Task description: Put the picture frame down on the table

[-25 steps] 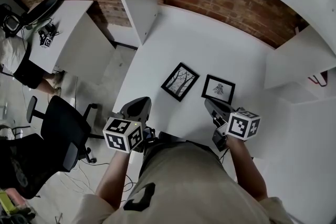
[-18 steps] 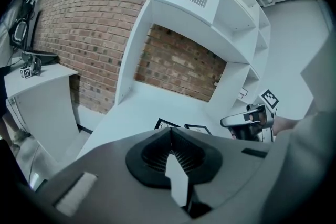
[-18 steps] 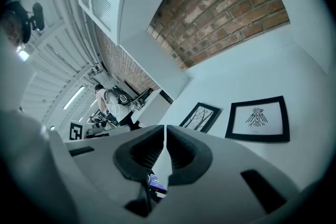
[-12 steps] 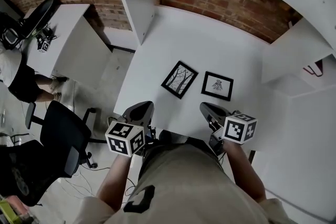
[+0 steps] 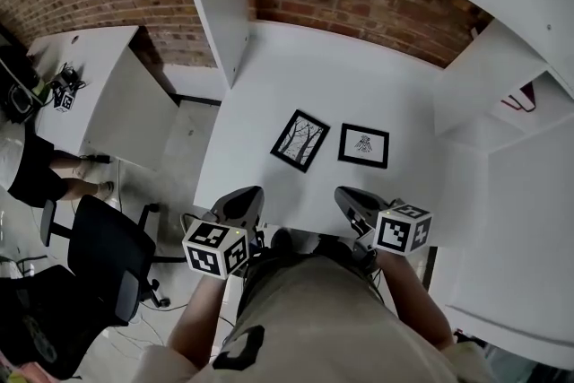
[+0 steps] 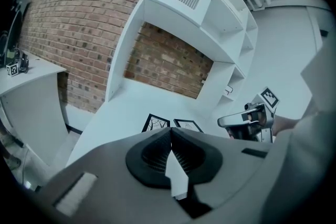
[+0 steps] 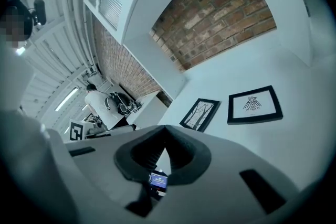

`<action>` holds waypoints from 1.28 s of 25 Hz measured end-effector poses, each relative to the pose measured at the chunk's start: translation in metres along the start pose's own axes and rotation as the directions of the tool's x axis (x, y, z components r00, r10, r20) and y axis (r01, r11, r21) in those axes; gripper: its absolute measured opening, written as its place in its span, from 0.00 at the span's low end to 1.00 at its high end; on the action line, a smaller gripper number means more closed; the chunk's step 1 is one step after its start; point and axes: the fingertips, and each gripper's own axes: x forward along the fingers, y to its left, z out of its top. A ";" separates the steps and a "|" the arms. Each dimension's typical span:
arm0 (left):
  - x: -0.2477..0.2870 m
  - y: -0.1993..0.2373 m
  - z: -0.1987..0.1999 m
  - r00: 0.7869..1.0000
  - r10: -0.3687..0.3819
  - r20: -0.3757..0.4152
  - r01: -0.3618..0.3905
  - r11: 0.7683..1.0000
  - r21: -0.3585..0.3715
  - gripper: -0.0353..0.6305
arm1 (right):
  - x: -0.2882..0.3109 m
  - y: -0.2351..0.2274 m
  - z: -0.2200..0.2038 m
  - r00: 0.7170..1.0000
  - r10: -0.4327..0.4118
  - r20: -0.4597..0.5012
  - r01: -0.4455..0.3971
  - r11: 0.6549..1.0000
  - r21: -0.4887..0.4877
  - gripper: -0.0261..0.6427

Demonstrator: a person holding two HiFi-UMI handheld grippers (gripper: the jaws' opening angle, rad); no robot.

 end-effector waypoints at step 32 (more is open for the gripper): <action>0.004 -0.122 0.015 0.989 -0.145 0.008 0.141 0.976 0.168 0.06 | -0.091 0.023 -0.020 0.981 0.163 0.107 -0.167 0.986 0.028 0.05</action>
